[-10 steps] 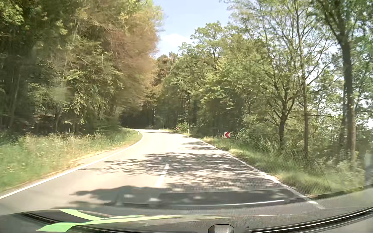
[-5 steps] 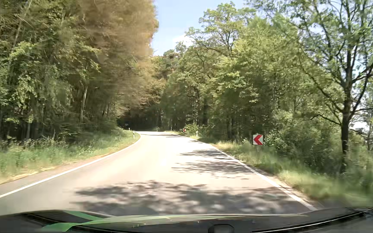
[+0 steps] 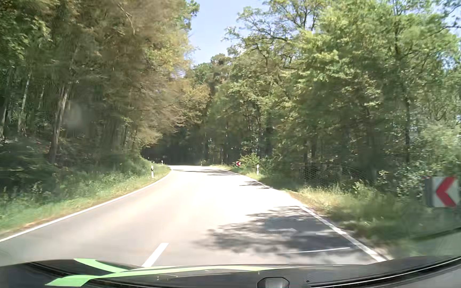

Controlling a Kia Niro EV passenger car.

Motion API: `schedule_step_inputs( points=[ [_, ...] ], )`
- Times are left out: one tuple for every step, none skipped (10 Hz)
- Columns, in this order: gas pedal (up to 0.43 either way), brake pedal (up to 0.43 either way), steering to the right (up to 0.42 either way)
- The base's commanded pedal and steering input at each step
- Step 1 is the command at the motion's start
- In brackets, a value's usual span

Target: Follow the waypoints while adhering to traffic rules and regulations

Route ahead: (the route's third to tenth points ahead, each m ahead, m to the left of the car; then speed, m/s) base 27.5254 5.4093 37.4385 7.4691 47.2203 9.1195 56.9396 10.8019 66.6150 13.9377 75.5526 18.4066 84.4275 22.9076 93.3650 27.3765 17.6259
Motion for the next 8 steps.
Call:
schedule_step_inputs(
  points=[
    [0.26,0.0,-0.03],
    [0.26,0.0,-0.03],
    [0.268,0.0,-0.031],
    [0.268,0.0,-0.032],
    [0.28,0.0,-0.033],
    [0.287,0.0,-0.033],
    [0.287,0.0,-0.035],
    [0.287,0.0,-0.036]
  ],
)
